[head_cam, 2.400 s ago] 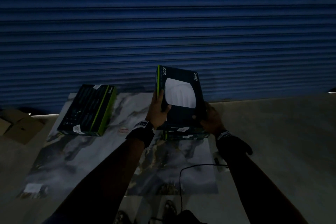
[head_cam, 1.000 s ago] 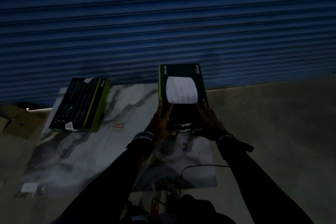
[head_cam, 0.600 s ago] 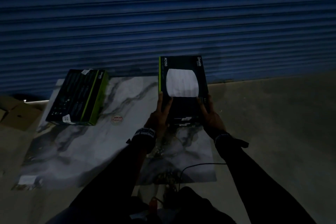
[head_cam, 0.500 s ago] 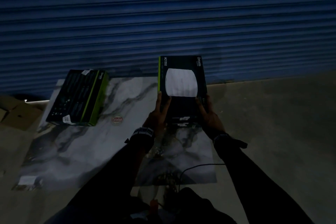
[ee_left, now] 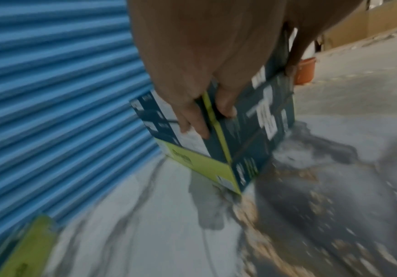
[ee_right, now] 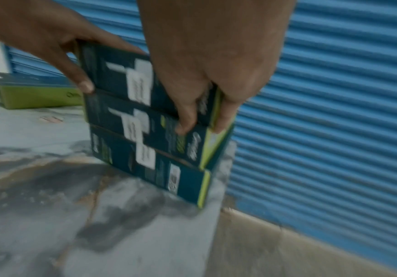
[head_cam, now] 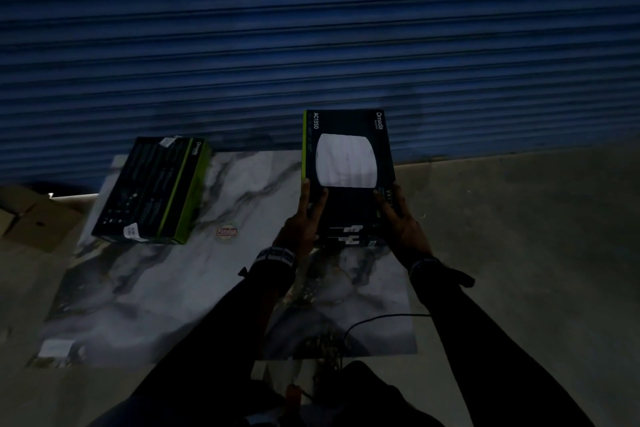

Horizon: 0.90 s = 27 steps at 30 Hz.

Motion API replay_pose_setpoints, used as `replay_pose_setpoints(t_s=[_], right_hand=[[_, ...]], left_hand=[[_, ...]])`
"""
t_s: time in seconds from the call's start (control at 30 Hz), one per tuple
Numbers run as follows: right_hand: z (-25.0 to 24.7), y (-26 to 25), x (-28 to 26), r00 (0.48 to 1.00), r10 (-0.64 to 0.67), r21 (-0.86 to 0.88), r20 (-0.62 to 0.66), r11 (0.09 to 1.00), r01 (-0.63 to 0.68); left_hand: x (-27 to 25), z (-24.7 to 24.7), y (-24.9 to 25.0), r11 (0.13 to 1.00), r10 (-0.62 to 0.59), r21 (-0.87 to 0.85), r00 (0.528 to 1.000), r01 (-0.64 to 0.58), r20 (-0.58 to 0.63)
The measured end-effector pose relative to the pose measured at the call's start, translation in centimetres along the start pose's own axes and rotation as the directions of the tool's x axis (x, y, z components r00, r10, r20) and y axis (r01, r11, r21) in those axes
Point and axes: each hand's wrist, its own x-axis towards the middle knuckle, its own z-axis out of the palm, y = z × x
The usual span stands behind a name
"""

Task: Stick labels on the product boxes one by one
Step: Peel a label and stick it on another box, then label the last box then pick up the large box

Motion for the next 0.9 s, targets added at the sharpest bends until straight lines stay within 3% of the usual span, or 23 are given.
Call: replay_pose_setpoints(t_s=[0.07,0.2,0.27,0.37,0.5,0.6,0.7,0.9], right_hand=[[-0.5,-1.1,0.3,0.999,0.02,-0.045,0.032,0.999,-0.019],[-1.9,-6.5,1.2,0.959,0.251,-0.195,0.131,0.955,-0.223],[-2.7,-10.1,1.6,0.984,0.14,-0.252,0.111,0.962,-0.109],[-2.0,-15.9,2.5,0.996,-0.084,-0.087,-0.008,0.993,0.083],[1.0,-23.8,3.7,0.98,-0.192,0.087,0.049,0.978,0.188],[4.7,-28.7,4.4,0.961,-0.224,0.178,0.16,0.965,0.195],[8.7,-33.1,5.4,0.92,-0.21,0.203,0.331,0.968,0.148],[15.8,-40.0,9.1,0.821,-0.106,0.203,0.561,0.979,-0.013]], left_hand=[[0.1,-0.5,-0.6,0.999,0.007,-0.047,0.999,-0.005,0.043],[0.0,-3.5,-1.7,0.998,-0.029,-0.052,0.976,0.041,0.214],[-1.0,-5.6,-2.2,0.996,-0.057,-0.051,0.976,0.07,0.212],[-3.7,-8.8,-4.2,0.993,-0.111,-0.02,0.99,0.113,0.083],[-9.0,-11.9,-9.7,0.954,-0.239,-0.185,0.971,0.237,0.013],[-13.1,-13.7,-14.9,0.908,-0.38,-0.167,0.924,0.383,0.05],[-16.7,-14.8,-20.6,0.822,-0.558,-0.093,0.828,0.561,0.063],[-19.4,-15.4,-31.2,0.719,-0.69,-0.046,0.72,0.694,0.083]])
